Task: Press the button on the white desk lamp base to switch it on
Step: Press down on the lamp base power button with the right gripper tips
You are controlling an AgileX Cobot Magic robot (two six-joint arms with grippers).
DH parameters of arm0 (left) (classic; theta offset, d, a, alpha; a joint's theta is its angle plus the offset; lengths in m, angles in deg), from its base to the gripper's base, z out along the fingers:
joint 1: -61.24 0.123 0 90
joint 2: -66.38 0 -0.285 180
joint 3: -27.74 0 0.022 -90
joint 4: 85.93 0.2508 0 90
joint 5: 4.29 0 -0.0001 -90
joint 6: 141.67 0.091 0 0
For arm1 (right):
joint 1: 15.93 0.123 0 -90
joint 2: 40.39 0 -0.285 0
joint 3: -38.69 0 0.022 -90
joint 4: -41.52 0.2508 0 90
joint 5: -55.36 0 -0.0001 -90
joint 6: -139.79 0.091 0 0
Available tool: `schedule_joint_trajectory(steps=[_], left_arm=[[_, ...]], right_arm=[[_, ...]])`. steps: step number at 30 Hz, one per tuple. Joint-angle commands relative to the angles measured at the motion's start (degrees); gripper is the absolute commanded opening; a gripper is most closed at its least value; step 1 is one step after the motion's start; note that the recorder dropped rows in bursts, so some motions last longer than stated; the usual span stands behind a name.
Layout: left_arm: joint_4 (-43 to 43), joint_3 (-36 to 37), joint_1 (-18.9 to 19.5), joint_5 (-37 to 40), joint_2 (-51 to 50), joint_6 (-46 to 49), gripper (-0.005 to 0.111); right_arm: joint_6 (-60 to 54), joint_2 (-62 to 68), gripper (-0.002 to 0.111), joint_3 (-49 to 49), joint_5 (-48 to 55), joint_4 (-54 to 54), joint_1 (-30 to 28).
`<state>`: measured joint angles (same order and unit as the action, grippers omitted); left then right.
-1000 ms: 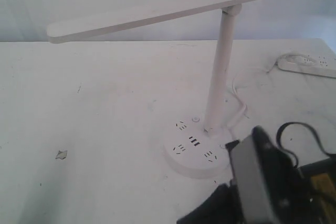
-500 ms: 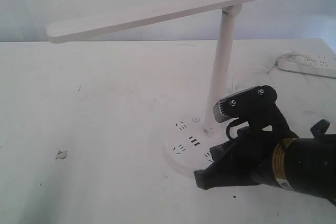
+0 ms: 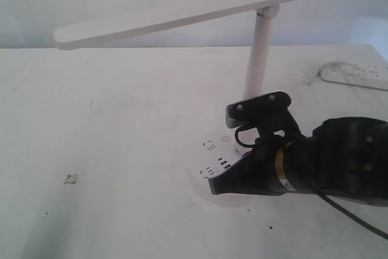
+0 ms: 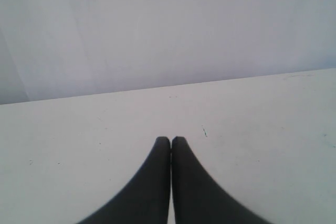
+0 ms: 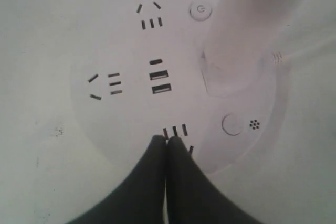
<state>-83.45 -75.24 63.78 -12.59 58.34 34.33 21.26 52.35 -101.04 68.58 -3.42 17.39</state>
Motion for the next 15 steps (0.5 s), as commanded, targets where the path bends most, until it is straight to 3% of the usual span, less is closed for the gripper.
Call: schedule_joint_trajectory(steps=[1,15], left_arm=[[-0.23,0.19,0.19,-0.58,0.25,-0.06,0.000],[-0.23,0.19,0.19,-0.58,0.25,-0.06,0.000]], right_arm=[[0.60,2.65,0.000,-2.25,2.03,0.24,0.32],[0.72,3.99,0.000,-3.21,1.23,0.33,-4.62]])
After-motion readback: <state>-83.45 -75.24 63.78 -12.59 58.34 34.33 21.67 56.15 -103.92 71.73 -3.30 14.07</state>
